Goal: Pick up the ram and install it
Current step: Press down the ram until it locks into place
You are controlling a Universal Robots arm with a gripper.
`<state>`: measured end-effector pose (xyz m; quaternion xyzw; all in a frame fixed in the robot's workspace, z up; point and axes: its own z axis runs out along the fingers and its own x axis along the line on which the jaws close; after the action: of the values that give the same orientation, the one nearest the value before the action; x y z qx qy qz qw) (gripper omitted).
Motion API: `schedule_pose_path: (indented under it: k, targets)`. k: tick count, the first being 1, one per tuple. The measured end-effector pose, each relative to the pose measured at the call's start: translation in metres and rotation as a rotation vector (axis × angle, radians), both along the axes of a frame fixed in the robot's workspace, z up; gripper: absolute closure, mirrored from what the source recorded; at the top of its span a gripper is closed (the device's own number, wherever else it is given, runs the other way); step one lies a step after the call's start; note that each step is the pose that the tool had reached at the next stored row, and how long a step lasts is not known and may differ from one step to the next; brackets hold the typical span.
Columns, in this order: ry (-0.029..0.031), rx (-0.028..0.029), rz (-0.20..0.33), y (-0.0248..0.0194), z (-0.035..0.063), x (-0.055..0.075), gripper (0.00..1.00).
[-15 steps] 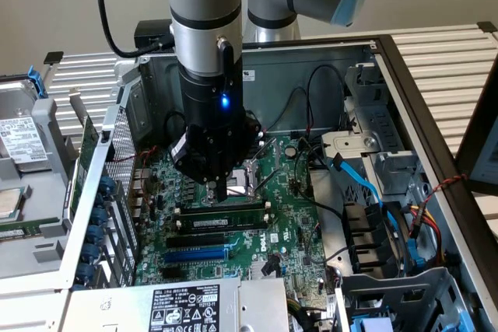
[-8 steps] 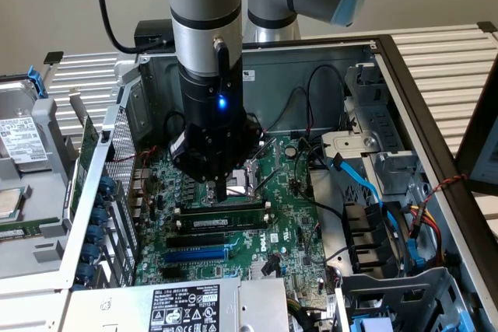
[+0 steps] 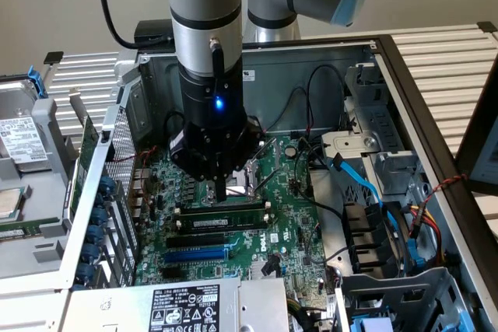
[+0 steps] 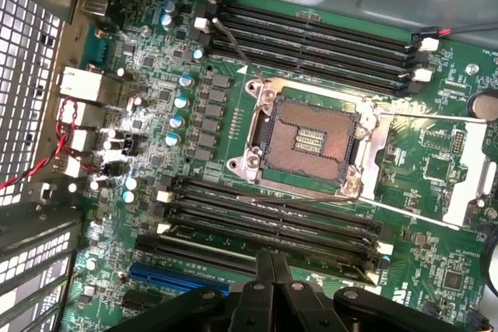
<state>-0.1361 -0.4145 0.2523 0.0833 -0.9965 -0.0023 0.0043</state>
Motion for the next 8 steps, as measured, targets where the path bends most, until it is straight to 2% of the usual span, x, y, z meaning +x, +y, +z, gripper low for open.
schedule_pose_path:
  k: [4, 6, 7, 8]
  targets:
    - [-0.0001, -0.0016, -0.05, 0.0, -0.0001, 0.0, 0.9]
    - [-0.0003, -0.0061, -0.071, 0.0001, -0.0001, 0.0, 0.9]
    - [-0.0003, -0.0098, -0.081, 0.0, -0.0001, 0.0, 0.9]
    - [-0.001, -0.0273, -0.114, 0.0, -0.0001, 0.0, 0.9]
